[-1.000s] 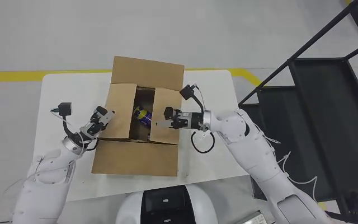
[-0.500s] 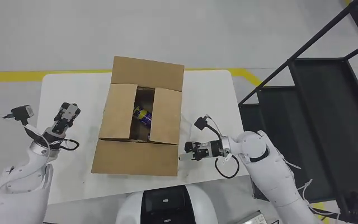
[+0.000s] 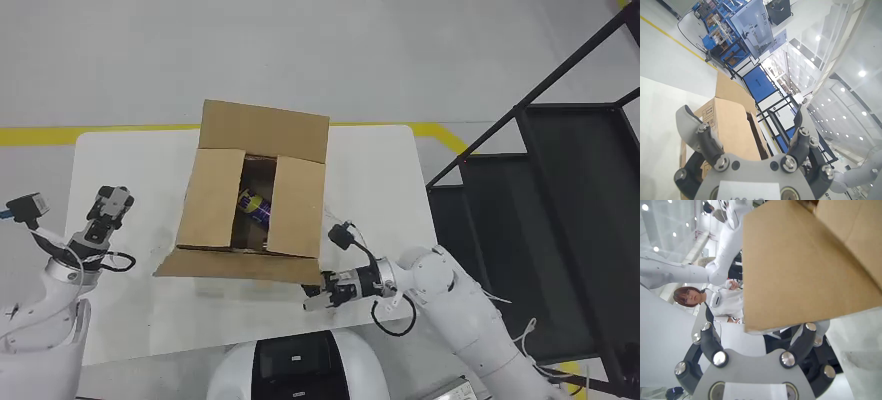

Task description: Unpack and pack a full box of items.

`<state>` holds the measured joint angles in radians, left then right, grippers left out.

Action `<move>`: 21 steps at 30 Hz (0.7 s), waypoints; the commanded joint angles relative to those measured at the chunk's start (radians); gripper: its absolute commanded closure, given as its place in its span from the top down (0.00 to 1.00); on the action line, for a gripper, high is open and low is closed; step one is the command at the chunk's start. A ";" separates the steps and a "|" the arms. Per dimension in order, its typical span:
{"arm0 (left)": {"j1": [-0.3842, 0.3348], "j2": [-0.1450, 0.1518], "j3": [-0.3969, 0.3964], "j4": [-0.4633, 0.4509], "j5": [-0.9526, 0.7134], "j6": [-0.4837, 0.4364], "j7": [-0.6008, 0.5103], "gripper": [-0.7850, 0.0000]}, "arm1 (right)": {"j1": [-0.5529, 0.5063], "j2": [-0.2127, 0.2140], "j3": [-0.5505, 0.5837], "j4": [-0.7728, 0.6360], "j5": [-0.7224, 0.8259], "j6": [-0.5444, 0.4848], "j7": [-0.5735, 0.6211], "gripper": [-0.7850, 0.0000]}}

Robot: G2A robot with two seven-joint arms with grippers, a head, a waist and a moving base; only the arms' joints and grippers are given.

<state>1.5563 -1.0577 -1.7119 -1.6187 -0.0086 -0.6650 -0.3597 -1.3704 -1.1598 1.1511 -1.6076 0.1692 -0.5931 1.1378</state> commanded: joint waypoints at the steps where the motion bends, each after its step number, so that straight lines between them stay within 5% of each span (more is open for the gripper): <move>1: 0.007 -0.001 0.000 -0.002 0.007 0.001 0.003 1.00 | 0.018 -0.004 -0.004 0.032 0.047 -0.040 -0.047 1.00; 10: 0.056 0.000 -0.001 -0.048 0.009 -0.019 -0.039 1.00 | 0.162 -0.030 -0.070 0.165 -0.040 -0.049 -0.231 1.00; 21: 0.025 0.008 0.115 -0.024 -0.014 0.008 -0.286 1.00 | 0.269 -0.046 -0.108 0.235 -0.127 -0.032 -0.329 1.00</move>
<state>1.5935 -1.0486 -1.6157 -1.6550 -0.0471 -0.6602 -0.6469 -1.1090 -1.2056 1.0439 -1.3783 0.0423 -0.6239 0.8070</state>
